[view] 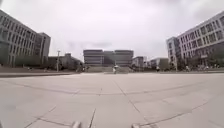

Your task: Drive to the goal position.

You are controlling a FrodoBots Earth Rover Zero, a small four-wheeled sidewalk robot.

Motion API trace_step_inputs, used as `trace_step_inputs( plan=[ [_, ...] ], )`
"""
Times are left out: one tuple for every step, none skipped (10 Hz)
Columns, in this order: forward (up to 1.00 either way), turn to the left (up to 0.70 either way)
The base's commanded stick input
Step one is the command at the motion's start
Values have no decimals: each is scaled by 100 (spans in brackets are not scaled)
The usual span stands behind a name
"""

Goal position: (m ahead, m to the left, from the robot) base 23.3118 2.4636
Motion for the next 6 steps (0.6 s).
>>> trace_step_inputs(
  plan=[
    [70, 1],
    [70, 0],
    [70, 2],
    [70, 1],
    [70, 1],
    [70, 1]
  ],
)
